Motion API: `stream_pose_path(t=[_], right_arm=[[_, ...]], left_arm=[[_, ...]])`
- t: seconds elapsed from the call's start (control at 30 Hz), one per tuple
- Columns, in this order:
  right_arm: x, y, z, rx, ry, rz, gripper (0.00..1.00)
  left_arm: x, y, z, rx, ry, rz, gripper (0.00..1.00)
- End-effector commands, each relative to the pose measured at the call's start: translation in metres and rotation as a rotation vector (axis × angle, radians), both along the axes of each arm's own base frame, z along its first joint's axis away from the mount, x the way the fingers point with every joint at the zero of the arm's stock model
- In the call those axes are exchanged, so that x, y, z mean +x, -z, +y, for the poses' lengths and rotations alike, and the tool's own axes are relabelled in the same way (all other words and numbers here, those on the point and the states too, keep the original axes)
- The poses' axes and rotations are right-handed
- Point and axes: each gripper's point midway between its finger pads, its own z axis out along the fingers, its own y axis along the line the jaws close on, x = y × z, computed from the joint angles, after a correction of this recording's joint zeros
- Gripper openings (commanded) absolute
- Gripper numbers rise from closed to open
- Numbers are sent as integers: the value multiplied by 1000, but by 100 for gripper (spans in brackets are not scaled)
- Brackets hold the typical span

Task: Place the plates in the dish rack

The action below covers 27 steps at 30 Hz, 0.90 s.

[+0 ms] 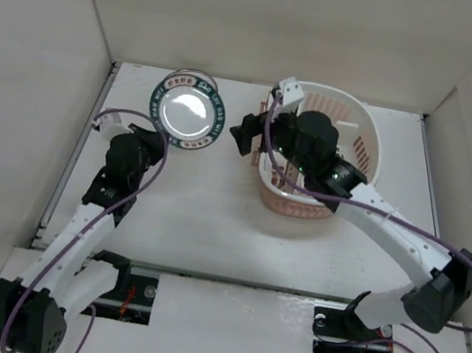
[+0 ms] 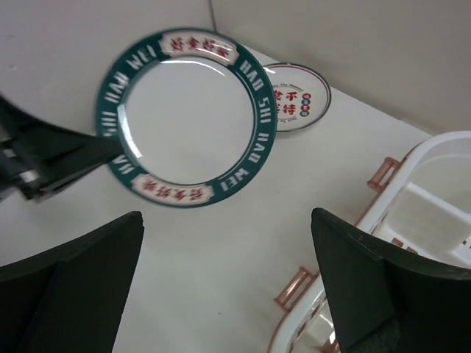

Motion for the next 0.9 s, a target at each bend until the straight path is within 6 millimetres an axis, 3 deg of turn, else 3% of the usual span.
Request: stream_pose_path(t=[0.0,0.03,0.1,0.23,0.43,0.5,0.57,0.63,0.67,0.77,0.8,0.87], right_arm=[[13,-72,4,179,-181,-127,100],[16,-79,4,183,-207,-138,100],[20,-68,13,172,-284,-113,100],[29,-58,10,157,-333,-96,100],[31,-38,10,141,-407,-49,100],[40,-28,2,133,-375,-31,100],[44,-32,-7,135,-366,-40,100],[45,-27,-10,137,-373,-21,92],[43,-27,-10,137,-382,-21,79],[40,-27,-10,142,-411,-11,59],[38,-27,-10,142,-420,-11,44],[40,-22,-12,139,-421,-1,41]], left_arm=[[-3,-88,-20,96,138,-270,0],[-7,-99,-26,99,179,-313,0],[-19,-119,-44,97,286,-405,0],[-37,-151,-70,84,431,-563,0],[-52,-152,-105,38,646,-655,0],[-55,-153,-106,32,655,-682,0],[-57,-155,-107,34,664,-693,0],[-55,-155,-106,42,654,-695,0],[-55,-155,-106,42,654,-695,0],[-53,-153,-105,50,643,-687,0],[-52,-153,-103,49,632,-687,0],[-53,-154,-101,49,619,-695,0]])
